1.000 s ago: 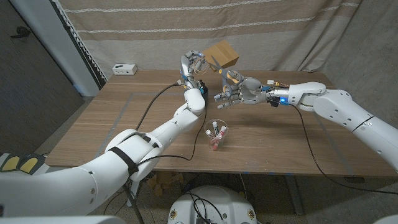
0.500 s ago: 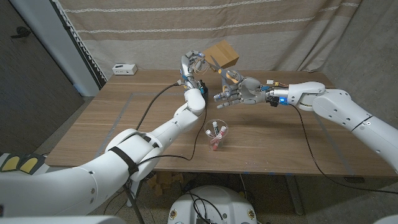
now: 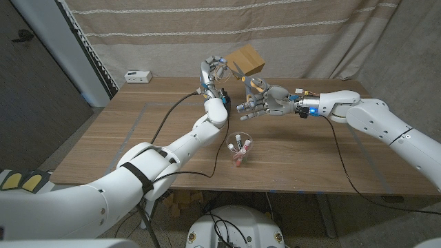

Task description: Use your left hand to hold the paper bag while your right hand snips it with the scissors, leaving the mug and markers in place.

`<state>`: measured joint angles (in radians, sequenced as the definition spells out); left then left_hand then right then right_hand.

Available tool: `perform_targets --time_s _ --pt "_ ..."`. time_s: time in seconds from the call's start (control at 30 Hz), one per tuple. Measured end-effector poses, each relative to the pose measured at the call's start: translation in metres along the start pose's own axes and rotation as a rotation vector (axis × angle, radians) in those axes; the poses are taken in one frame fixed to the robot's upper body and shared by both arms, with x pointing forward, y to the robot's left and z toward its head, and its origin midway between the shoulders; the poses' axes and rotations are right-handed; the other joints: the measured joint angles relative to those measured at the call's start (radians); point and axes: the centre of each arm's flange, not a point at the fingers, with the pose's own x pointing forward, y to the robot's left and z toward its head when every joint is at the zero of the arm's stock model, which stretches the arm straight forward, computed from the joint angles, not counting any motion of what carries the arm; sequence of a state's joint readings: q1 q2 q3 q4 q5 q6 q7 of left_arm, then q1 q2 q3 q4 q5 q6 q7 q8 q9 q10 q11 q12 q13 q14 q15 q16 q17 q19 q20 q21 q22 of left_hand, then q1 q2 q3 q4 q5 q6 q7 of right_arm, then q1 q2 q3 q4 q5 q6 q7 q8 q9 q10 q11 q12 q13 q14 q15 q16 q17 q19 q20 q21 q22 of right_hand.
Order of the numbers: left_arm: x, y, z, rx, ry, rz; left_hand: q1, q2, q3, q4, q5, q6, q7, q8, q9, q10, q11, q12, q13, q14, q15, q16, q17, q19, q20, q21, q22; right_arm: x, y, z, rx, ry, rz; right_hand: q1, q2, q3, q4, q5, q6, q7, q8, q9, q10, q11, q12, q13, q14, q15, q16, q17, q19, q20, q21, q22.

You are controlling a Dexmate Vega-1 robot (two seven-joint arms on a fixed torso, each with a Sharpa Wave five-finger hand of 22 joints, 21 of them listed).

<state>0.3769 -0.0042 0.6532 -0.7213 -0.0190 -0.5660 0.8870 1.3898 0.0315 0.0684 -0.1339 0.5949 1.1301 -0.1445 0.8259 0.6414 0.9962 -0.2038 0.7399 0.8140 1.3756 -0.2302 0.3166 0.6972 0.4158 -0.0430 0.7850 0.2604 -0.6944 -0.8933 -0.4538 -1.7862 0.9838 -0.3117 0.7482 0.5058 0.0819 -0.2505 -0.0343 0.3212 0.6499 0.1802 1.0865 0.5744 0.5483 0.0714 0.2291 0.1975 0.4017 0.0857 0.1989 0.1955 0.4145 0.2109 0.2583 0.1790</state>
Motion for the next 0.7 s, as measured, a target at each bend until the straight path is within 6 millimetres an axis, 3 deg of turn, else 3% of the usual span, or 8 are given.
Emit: perform_targets --time_s 0.07,0.13,0.23,0.63,0.7 --pt "0.0 0.0 0.0 0.0 0.0 0.0 -0.008 -0.008 0.012 -0.003 0.001 0.0 0.0 0.0 0.0 0.002 -0.002 0.001 -0.001 0.0 0.0 -0.001 0.004 -0.001 0.0 0.006 -0.002 0.0 0.0 0.0 0.0 0.0 0.0 0.0 0.0 0.0 0.0 0.0 0.0 0.0 0.0 0.0 0.0 0.0 0.0 0.0 0.0 0.0 0.0 -0.001 0.0 0.0 -0.005 0.0" --pt "0.0 0.0 0.0 0.0 0.0 0.0 -0.028 -0.028 0.062 -0.003 0.01 0.0 0.0 0.0 0.0 0.002 -0.002 0.006 -0.003 0.0 0.0 -0.007 0.019 -0.017 -0.002 0.029 -0.009 0.0003 -0.0007 0.0002 0.001 -0.001 -0.001 0.004 0.004 0.0 0.0 -0.005 -0.004 -0.004 0.0 0.0 0.0 0.0 0.0 0.0 0.0 0.0 0.0 -0.005 0.0 0.0 -0.02 0.0" --pt "0.0007 0.0024 -0.0008 0.004 -0.001 0.003 -0.029 -0.037 0.088 -0.004 0.012 0.0 0.0 0.0 0.001 0.002 -0.002 0.006 -0.004 0.0 0.0 -0.007 0.028 -0.02 -0.002 0.04 -0.014 0.0006 -0.0033 0.0001 0.002 -0.002 -0.002 0.004 0.004 0.004 -0.004 -0.008 -0.004 -0.004 0.0 0.002 -0.004 -0.004 0.0 0.0 0.0 0.0 0.0 -0.005 0.0 0.0 -0.023 0.0" --pt "0.0021 0.0069 -0.0021 0.004 -0.003 0.011 -0.037 -0.047 0.11 -0.004 0.012 0.0 0.0 -0.003 0.002 0.001 -0.002 0.006 -0.004 0.0 0.0 -0.008 0.033 -0.023 0.002 0.051 -0.014 0.0008 -0.009 0.0 0.006 -0.005 -0.012 0.004 0.004 0.004 -0.004 -0.008 -0.004 -0.004 0.0 0.0 -0.004 -0.004 -0.005 0.0 0.0 0.0 -0.004 -0.005 0.006 0.005 -0.03 0.0" --pt "0.0017 0.0084 -0.0045 0.008 0.0 0.013 -0.037 -0.047 0.116 -0.002 0.012 -0.011 -0.011 -0.014 -0.006 0.001 -0.002 0.006 -0.003 0.0 0.0 -0.015 0.033 -0.023 0.002 0.051 -0.014 0.0014 -0.0096 -0.0002 0.007 -0.004 -0.013 0.004 0.004 0.004 -0.004 -0.008 -0.004 -0.004 0.0 0.0 -0.004 -0.004 -0.005 0.0 0.0 0.0 -0.004 -0.005 0.006 0.005 -0.03 0.0"
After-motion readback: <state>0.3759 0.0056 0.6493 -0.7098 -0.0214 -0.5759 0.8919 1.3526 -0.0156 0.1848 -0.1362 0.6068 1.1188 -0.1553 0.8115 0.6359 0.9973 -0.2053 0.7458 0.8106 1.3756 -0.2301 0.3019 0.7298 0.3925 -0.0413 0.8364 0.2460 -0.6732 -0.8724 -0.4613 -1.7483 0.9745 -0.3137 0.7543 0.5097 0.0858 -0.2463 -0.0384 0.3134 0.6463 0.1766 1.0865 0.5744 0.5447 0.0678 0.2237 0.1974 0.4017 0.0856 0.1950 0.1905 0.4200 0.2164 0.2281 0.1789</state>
